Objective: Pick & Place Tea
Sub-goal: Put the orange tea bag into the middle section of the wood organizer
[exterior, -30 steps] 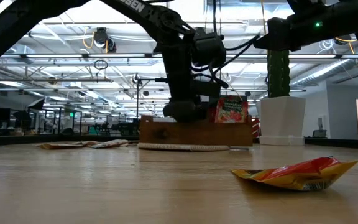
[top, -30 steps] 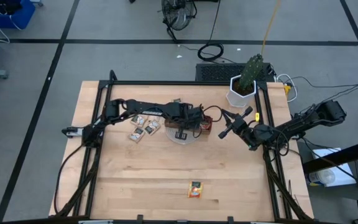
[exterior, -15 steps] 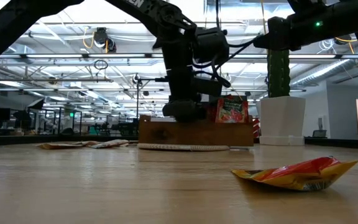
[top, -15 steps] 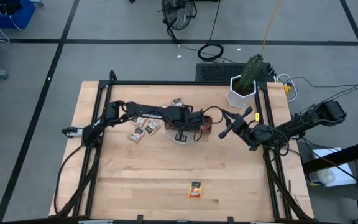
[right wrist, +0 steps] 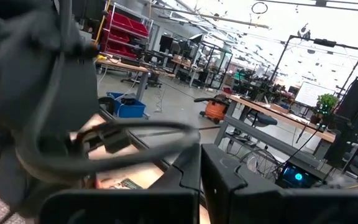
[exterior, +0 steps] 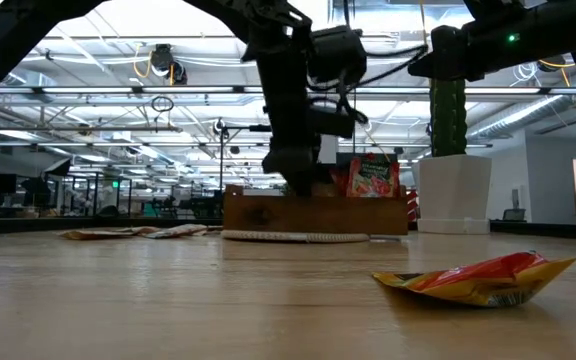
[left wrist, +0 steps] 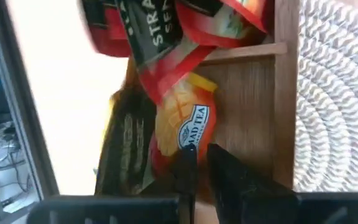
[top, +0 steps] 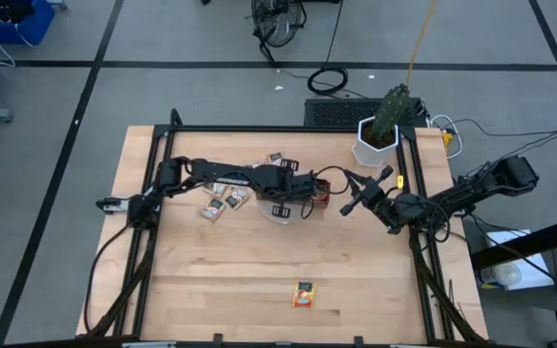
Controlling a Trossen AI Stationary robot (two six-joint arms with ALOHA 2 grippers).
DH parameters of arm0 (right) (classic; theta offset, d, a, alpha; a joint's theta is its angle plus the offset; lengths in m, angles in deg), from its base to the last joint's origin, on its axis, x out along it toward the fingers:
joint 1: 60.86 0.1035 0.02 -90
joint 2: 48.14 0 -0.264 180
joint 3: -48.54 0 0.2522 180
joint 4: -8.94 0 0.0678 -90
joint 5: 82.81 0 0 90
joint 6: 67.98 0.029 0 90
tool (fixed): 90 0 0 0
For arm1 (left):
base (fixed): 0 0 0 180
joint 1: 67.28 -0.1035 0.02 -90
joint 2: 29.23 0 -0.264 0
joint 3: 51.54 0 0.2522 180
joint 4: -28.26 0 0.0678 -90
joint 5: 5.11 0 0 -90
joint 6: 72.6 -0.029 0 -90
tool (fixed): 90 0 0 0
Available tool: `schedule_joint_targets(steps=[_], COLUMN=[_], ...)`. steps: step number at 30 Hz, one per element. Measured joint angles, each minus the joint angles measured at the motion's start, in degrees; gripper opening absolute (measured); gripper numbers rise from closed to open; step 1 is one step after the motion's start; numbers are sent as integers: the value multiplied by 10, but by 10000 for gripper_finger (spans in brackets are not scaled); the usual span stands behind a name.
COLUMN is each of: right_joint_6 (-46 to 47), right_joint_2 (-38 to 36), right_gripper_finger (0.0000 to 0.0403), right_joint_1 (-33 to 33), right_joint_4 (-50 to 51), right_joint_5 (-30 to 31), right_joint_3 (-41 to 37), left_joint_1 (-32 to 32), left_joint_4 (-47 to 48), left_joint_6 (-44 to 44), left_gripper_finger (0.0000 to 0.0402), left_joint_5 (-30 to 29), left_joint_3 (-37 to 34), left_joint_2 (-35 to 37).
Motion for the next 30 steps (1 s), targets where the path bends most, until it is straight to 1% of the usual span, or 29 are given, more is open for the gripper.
schedule_joint_targets(steps=[7,14,18,20,21,23,26,28,30], right_joint_6=[0,0,0,0,0,0,0,1,3], right_joint_2=[0,0,0,0,0,0,0,0,0], right_gripper_finger=[0,0,0,0,0,0,0,0,0], right_joint_1=[0,0,0,0,0,0,0,0,0], right_joint_4=[-3,-4,-3,-2,-3,-1,2,6,10], right_joint_5=[0,0,0,0,0,0,0,0,0], right_joint_3=[0,0,0,0,0,0,0,0,0], left_joint_1=[0,0,5,10,14,19,27,34,42], left_joint_4=[-1,9,25,27,28,25,17,-7,-45], left_joint_6=[14,17,30,41,47,57,54,40,33], left_gripper_finger=[46,46,47,47,47,47,47,47,47], left_joint_5=[38,40,41,57,74,126,237,301,342], left_joint_3=[0,0,0,0,0,0,0,-16,-46], left_joint_2=[17,17,49,74,90,116,156,185,212])
